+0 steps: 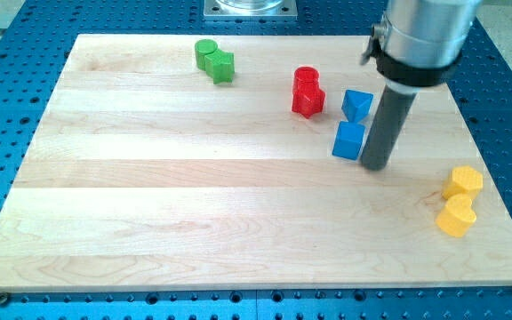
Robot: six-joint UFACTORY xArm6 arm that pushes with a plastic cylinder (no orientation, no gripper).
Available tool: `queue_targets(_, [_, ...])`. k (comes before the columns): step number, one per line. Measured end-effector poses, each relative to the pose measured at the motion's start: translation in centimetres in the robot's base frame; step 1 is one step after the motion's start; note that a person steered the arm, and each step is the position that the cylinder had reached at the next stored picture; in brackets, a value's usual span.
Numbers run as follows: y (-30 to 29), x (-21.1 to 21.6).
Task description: Move the cube into the triangle
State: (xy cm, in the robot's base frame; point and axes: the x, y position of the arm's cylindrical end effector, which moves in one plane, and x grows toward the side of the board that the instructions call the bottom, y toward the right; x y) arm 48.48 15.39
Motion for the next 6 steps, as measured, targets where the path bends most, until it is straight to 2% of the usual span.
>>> queue_targets(1, [-1.1, 4.6])
queue_targets(2, [-4.7, 6.6])
queue_targets(3, [-5.6, 2.6])
queue_targets(5, [-2.9, -3.1])
queue_targets(6, [-2.6, -7.7])
